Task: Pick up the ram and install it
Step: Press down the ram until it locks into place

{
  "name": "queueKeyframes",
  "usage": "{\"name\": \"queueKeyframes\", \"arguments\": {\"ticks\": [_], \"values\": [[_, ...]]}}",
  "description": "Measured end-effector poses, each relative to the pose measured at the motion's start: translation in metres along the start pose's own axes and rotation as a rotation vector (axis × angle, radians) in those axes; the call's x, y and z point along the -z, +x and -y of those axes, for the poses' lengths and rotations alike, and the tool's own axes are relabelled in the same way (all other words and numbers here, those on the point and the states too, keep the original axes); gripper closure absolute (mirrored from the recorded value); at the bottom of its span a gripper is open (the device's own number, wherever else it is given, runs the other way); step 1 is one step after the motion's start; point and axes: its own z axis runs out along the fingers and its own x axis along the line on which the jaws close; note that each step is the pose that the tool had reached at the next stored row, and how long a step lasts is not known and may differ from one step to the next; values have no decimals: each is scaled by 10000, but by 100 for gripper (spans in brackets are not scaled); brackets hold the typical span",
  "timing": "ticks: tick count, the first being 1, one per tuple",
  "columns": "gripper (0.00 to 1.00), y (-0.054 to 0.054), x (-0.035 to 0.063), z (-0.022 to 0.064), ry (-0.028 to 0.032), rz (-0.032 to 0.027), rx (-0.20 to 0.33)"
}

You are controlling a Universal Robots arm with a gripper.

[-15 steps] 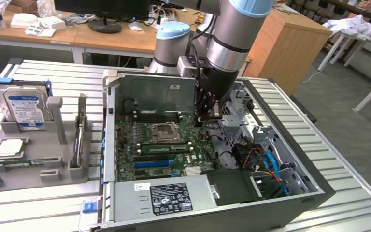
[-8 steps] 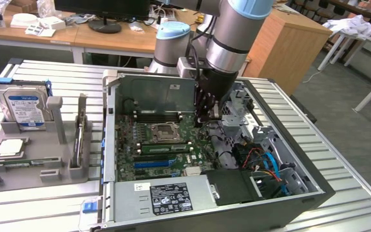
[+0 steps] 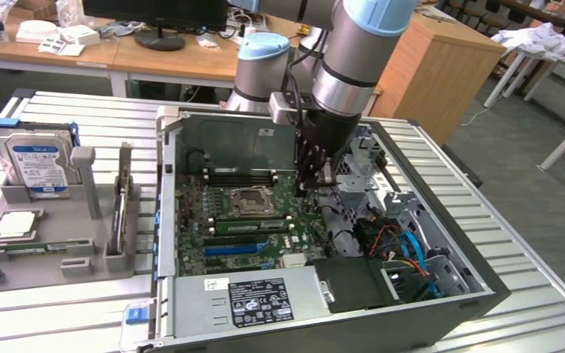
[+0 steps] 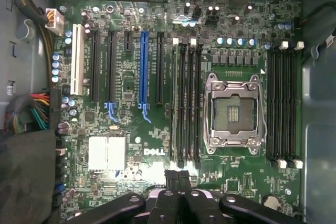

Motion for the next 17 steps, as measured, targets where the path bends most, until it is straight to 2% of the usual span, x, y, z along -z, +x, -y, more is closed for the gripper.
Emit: {"name": "queueKeyframes", "arguments": {"ticks": [17], "values": [[89,4,-175,6,1,0,0]]}}
